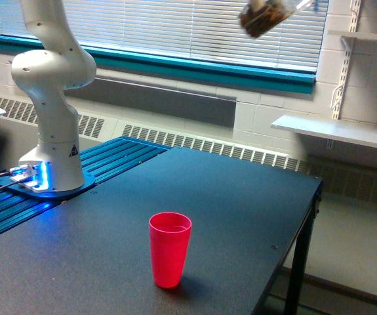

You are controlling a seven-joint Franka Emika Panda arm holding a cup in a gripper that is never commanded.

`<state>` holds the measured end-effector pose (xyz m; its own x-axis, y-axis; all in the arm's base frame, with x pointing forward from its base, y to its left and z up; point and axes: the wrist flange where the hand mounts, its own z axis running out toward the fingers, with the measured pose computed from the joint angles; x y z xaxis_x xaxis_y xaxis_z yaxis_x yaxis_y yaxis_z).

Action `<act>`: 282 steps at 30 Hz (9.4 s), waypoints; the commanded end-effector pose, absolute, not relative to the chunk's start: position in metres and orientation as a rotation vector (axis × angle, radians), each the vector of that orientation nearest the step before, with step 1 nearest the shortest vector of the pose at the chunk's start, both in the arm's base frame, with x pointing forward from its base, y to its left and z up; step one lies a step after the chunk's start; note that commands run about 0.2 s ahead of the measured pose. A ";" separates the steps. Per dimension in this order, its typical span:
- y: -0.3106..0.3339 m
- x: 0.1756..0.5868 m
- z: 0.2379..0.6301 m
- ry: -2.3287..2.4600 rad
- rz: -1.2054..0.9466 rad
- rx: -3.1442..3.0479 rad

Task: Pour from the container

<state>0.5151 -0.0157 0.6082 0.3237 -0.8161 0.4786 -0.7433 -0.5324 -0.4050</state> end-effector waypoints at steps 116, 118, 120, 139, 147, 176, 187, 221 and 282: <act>-0.174 0.456 0.334 2.285 -0.058 -1.846; -0.175 0.457 0.333 2.288 -0.056 -1.847; -0.174 0.457 0.332 2.294 -0.057 -1.845; -0.182 0.461 0.316 2.359 -0.016 -1.827; -0.187 0.458 0.314 2.377 -0.006 -1.813; -0.188 0.457 0.312 2.380 0.054 -1.835; -0.190 0.464 0.307 2.392 0.089 -1.852; -0.191 0.469 0.302 2.407 0.156 -1.879; -0.194 0.472 0.309 2.345 0.244 -1.962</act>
